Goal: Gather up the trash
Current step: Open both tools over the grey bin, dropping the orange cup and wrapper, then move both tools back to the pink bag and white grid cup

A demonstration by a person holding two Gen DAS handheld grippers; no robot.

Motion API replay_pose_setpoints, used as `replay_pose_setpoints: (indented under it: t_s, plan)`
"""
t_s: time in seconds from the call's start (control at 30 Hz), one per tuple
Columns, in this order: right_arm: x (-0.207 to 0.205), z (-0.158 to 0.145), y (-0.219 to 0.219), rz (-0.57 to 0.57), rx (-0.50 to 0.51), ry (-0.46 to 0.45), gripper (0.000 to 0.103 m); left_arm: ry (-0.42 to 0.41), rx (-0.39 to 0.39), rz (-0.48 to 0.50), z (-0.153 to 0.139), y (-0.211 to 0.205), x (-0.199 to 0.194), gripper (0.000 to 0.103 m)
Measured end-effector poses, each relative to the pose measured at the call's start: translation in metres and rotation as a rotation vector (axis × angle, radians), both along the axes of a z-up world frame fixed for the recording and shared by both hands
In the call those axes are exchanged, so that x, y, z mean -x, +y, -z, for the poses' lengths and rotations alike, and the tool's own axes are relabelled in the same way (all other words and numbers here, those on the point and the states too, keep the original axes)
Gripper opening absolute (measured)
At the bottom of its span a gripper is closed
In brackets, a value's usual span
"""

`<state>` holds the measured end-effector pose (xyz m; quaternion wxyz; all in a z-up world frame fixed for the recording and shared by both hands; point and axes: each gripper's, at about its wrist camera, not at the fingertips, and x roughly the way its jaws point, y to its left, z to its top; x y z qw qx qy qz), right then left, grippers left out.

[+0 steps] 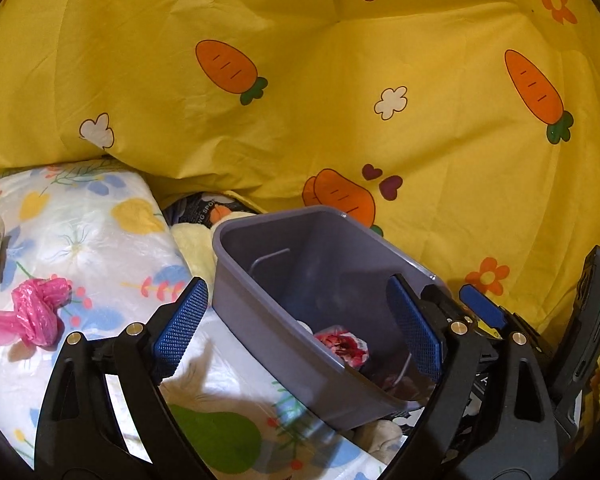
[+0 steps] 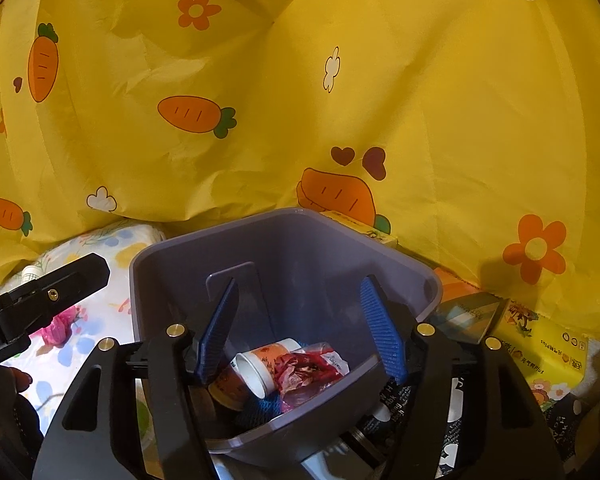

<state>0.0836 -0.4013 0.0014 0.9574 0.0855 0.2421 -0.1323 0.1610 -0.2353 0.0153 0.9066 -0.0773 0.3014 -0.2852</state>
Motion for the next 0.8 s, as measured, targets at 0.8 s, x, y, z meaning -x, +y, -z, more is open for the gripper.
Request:
replay_pose_setpoints:
  t_s: [0.8]
  plan:
    - [0.001,-0.012,0.097,-0.19,0.019,-0.038,0.082,0.003,-0.128,-0.397,0.017,0.183,0.027,0.089]
